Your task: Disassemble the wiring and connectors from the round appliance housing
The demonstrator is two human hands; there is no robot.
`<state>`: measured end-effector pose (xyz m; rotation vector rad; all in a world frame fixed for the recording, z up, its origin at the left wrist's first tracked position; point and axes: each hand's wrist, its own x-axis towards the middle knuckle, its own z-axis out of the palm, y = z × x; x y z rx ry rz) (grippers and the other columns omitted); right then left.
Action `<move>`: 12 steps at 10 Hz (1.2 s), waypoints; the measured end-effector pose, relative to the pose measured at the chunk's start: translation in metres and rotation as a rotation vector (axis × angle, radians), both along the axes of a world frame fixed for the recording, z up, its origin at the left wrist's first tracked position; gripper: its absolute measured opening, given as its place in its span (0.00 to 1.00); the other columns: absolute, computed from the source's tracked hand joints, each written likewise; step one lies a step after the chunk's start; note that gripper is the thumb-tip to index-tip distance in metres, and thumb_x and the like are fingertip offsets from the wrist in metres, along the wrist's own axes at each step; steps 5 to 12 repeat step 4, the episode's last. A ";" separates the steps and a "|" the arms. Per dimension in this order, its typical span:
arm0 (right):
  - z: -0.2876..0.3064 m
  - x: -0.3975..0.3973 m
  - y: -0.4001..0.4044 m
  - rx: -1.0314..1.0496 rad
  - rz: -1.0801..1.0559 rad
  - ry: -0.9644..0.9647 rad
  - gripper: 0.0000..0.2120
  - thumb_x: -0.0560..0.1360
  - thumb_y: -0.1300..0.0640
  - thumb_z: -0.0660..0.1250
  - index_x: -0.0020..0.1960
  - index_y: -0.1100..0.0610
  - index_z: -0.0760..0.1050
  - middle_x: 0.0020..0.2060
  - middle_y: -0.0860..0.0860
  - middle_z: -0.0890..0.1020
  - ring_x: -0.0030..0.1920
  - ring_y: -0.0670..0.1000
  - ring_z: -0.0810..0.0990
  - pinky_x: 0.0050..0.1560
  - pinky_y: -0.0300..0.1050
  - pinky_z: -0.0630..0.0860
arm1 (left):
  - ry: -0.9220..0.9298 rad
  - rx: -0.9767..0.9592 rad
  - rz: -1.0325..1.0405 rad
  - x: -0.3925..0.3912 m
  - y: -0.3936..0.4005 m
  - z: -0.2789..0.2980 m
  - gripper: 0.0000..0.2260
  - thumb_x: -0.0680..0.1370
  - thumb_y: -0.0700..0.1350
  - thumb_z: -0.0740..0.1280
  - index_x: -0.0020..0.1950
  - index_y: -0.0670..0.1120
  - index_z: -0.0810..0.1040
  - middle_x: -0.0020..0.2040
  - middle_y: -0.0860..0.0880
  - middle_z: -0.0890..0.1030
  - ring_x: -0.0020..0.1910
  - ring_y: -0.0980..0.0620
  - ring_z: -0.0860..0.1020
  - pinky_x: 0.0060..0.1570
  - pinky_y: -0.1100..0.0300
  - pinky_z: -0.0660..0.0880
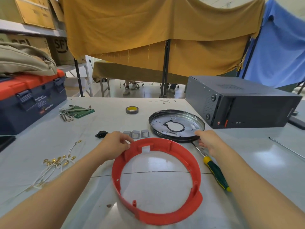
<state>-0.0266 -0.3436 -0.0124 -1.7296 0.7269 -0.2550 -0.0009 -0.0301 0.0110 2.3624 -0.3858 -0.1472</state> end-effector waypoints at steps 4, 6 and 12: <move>0.011 -0.031 0.015 -0.111 0.053 -0.088 0.09 0.78 0.55 0.64 0.56 0.57 0.74 0.56 0.55 0.77 0.49 0.51 0.75 0.50 0.46 0.71 | -0.194 -0.030 0.108 -0.010 0.012 -0.004 0.09 0.80 0.49 0.61 0.45 0.46 0.77 0.41 0.52 0.79 0.43 0.52 0.77 0.41 0.61 0.71; 0.011 -0.031 0.015 -0.111 0.053 -0.088 0.09 0.78 0.55 0.64 0.56 0.57 0.74 0.56 0.55 0.77 0.49 0.51 0.75 0.50 0.46 0.71 | -0.194 -0.030 0.108 -0.010 0.012 -0.004 0.09 0.80 0.49 0.61 0.45 0.46 0.77 0.41 0.52 0.79 0.43 0.52 0.77 0.41 0.61 0.71; 0.011 -0.031 0.015 -0.111 0.053 -0.088 0.09 0.78 0.55 0.64 0.56 0.57 0.74 0.56 0.55 0.77 0.49 0.51 0.75 0.50 0.46 0.71 | -0.194 -0.030 0.108 -0.010 0.012 -0.004 0.09 0.80 0.49 0.61 0.45 0.46 0.77 0.41 0.52 0.79 0.43 0.52 0.77 0.41 0.61 0.71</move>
